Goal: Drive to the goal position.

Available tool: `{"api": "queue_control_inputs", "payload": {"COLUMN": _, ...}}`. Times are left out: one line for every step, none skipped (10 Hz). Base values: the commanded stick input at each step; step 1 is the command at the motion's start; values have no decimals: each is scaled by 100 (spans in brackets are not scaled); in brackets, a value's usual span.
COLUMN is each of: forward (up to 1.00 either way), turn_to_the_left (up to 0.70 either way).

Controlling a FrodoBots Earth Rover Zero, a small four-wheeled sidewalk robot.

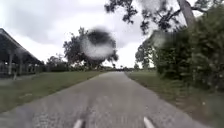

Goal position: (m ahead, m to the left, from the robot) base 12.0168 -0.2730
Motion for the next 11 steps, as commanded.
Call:
{"api": "queue_control_inputs", "payload": {"forward": 70, "turn_to_the_left": 0}}
{"api": "queue_control_inputs", "payload": {"forward": 70, "turn_to_the_left": 0}}
{"api": "queue_control_inputs", "payload": {"forward": 70, "turn_to_the_left": 0}}
{"api": "queue_control_inputs", "payload": {"forward": 70, "turn_to_the_left": 0}}
{"api": "queue_control_inputs", "payload": {"forward": 70, "turn_to_the_left": 0}}
{"api": "queue_control_inputs", "payload": {"forward": 70, "turn_to_the_left": 0}}
{"api": "queue_control_inputs", "payload": {"forward": 70, "turn_to_the_left": 0}}
{"api": "queue_control_inputs", "payload": {"forward": 70, "turn_to_the_left": 0}}
{"api": "queue_control_inputs", "payload": {"forward": 70, "turn_to_the_left": 0}}
{"api": "queue_control_inputs", "payload": {"forward": 70, "turn_to_the_left": 0}}
{"api": "queue_control_inputs", "payload": {"forward": 70, "turn_to_the_left": 0}}
